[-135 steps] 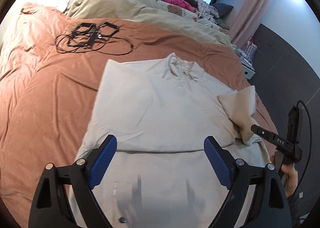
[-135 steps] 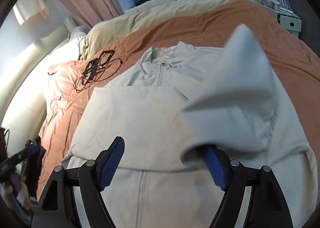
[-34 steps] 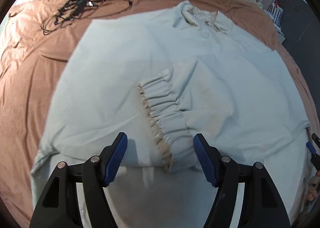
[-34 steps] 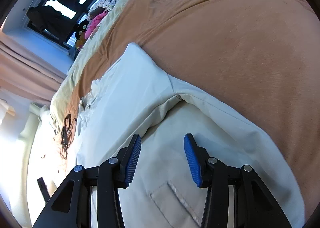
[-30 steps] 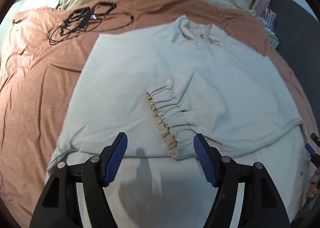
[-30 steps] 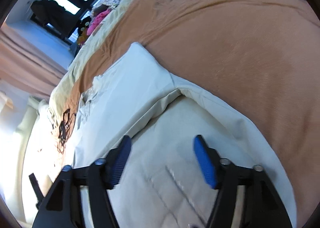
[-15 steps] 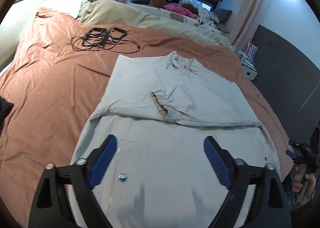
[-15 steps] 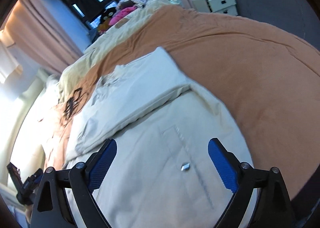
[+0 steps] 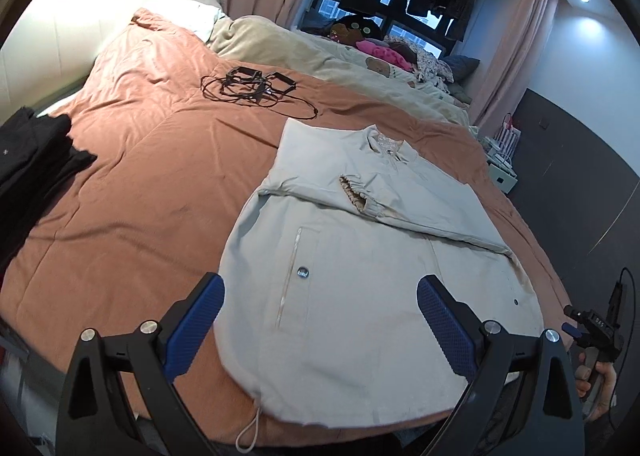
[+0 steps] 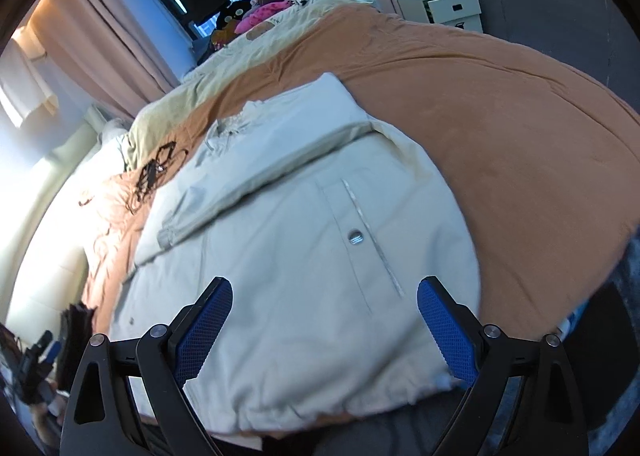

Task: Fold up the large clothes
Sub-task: 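Move both tools back to the drawstring hem of the jacket, then close both tools on the drawstring hem of the jacket, then lift the hem with both tools, fold it toward the collar, open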

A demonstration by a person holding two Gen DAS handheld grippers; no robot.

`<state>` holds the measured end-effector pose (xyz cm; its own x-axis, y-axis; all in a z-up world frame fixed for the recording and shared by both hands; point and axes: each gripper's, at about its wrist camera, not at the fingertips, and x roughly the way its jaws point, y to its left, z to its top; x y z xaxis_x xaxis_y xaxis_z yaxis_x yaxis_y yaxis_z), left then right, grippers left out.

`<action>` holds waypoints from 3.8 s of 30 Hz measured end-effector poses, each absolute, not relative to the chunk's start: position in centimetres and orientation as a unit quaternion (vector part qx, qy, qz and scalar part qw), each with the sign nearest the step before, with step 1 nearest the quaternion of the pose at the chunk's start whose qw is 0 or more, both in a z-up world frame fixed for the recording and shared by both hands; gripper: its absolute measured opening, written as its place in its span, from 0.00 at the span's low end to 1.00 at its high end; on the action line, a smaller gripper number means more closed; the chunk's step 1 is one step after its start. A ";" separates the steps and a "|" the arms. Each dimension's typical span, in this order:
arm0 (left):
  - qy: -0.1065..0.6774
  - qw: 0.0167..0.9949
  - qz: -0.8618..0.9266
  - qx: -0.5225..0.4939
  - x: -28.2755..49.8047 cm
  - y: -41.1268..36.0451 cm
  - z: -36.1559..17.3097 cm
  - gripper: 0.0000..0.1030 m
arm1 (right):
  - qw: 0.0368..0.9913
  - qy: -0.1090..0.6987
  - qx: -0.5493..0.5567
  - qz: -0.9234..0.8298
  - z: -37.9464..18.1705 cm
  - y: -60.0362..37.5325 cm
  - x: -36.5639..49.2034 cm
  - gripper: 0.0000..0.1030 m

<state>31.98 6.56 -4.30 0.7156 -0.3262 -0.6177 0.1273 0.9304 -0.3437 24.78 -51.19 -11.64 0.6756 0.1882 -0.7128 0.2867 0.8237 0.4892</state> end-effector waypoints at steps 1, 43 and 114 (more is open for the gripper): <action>0.355 0.916 -0.121 -0.139 31.4 6.9 -4.4 0.96 | 0.866 0.402 0.296 -0.027 -11.7 -51.2 24.4 0.92; 0.486 0.823 -0.146 -0.255 39.5 11.1 -18.9 0.51 | 0.823 0.397 0.405 0.033 -22.9 -59.0 27.7 0.49; 0.227 0.892 -0.269 -0.285 31.8 13.6 6.8 0.06 | 0.907 0.213 0.344 0.113 1.5 -54.7 20.0 0.08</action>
